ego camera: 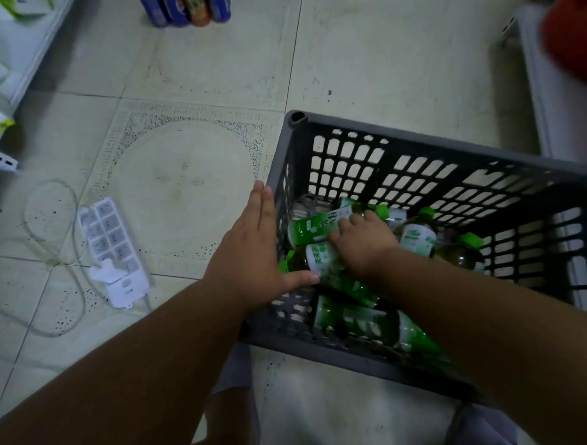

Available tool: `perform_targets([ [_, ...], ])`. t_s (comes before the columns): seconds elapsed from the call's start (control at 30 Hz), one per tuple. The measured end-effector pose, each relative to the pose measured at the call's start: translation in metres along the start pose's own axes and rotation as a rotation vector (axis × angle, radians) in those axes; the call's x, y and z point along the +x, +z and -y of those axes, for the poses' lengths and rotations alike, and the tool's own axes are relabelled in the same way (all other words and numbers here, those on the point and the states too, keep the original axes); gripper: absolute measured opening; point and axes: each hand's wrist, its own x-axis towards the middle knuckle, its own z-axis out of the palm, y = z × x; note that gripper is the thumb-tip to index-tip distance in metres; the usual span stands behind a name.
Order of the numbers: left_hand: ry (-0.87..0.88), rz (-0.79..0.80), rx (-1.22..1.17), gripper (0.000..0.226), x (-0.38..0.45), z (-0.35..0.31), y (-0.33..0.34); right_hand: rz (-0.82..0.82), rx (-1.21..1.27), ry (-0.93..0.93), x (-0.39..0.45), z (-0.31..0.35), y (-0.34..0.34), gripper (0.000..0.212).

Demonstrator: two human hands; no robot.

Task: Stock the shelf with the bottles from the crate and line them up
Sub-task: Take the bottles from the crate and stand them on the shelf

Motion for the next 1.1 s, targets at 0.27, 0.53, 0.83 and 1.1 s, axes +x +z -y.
perform_targets([
  [0.27,0.035,0.027,0.067,0.135,-0.031,-0.051,-0.060,-0.118,0.647,0.399,-0.120,-0.042,-0.065,0.045],
  [0.53,0.284,-0.092,-0.171,0.127,-0.108,-0.155,-0.119,-0.683,1.545,0.544,-0.268,-0.039,-0.124,0.047],
  [0.83,0.751,-0.073,-0.093,0.112,-0.176,-0.312,-0.123,-1.135,1.734,0.643,-0.468,-0.073,-0.138,0.038],
  [1.1,1.080,-0.023,0.001,0.112,-0.161,-0.453,-0.092,-1.393,1.532,0.934,-0.576,-0.144,-0.085,0.064],
])
